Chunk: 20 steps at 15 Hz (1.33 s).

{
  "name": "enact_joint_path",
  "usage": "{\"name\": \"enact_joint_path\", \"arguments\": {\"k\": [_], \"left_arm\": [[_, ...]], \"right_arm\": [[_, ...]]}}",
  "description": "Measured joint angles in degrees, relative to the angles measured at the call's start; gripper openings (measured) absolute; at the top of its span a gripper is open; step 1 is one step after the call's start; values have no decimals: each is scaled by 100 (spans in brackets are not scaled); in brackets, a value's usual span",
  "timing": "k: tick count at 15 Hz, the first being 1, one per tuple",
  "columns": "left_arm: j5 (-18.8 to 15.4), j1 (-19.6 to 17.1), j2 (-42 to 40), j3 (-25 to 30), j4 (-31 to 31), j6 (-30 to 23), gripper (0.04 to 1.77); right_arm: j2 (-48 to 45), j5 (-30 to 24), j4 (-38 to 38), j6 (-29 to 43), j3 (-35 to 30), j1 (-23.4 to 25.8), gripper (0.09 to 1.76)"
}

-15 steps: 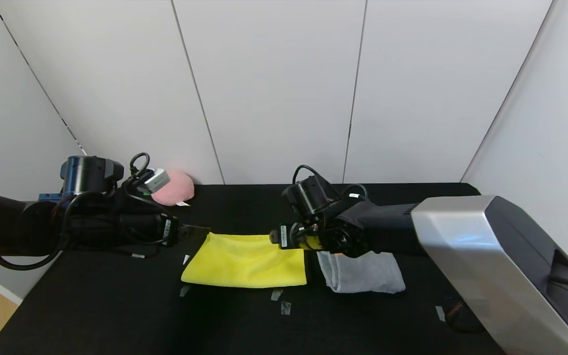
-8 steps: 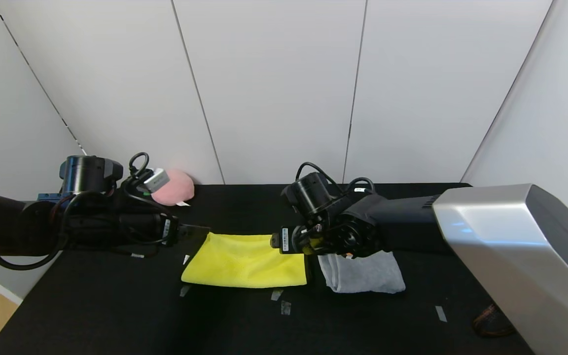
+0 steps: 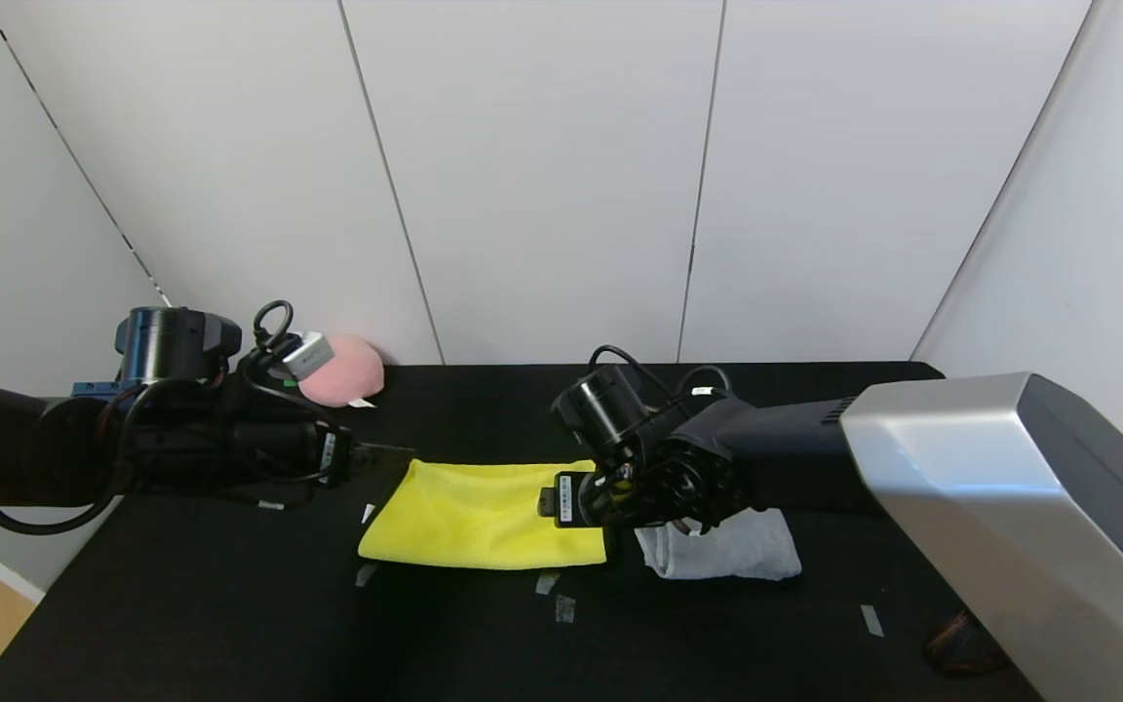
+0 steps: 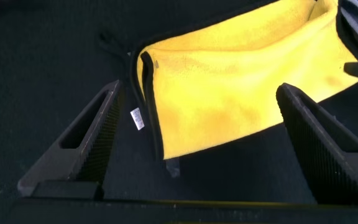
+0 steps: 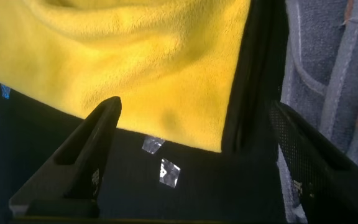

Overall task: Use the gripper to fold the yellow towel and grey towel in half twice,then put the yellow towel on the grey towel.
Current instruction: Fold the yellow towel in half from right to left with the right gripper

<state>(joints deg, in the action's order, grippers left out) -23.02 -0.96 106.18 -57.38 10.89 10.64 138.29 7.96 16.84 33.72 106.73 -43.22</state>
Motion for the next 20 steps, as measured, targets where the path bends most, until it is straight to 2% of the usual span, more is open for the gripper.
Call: {"name": "enact_joint_path", "arguments": {"k": [20], "left_arm": [[0, 2, -26, 0, 0, 0, 172]], "right_arm": [[405, -197, -22, 178, 68, -16, 171]]}}
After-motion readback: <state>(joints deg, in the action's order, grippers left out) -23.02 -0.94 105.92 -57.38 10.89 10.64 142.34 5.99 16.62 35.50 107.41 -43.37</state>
